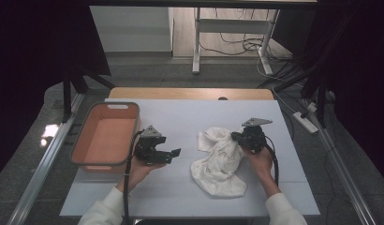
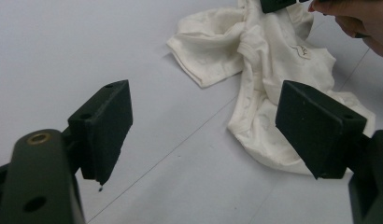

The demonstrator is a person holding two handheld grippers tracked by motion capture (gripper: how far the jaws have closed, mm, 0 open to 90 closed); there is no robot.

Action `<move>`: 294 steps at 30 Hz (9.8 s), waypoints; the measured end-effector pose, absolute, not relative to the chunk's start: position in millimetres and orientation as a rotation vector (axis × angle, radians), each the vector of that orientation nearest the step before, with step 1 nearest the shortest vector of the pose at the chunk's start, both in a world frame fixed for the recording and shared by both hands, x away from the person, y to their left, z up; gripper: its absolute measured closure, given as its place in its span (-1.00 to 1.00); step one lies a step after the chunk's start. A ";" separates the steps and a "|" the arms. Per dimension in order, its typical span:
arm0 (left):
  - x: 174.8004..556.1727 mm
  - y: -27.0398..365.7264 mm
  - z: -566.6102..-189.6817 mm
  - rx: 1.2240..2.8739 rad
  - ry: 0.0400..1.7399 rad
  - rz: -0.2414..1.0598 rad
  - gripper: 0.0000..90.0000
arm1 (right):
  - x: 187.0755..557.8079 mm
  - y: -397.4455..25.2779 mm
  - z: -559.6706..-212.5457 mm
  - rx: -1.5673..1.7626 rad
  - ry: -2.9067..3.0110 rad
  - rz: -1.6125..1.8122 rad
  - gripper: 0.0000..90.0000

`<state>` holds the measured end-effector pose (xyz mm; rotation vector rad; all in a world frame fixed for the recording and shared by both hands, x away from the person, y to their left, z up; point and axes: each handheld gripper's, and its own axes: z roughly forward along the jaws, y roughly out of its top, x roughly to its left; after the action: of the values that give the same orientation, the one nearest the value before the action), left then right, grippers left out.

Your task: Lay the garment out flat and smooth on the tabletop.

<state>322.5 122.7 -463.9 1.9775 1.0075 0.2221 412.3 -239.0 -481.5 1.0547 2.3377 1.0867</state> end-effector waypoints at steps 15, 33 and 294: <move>323.7 121.1 -464.6 1.979 1.004 0.209 -0.56 | 369.5 -215.5 -453.9 0.871 2.408 1.135 0.05; 326.3 114.9 -467.2 1.990 0.991 0.189 -0.56 | 320.4 -212.8 -483.4 0.814 2.608 1.011 0.46; 338.1 123.3 -475.9 1.994 1.092 0.234 -0.32 | 357.2 -231.6 -505.9 0.880 2.534 0.861 0.78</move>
<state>338.1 123.3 -475.9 1.9943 1.0924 0.2336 357.2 -231.6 -505.9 0.8800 2.5341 0.8606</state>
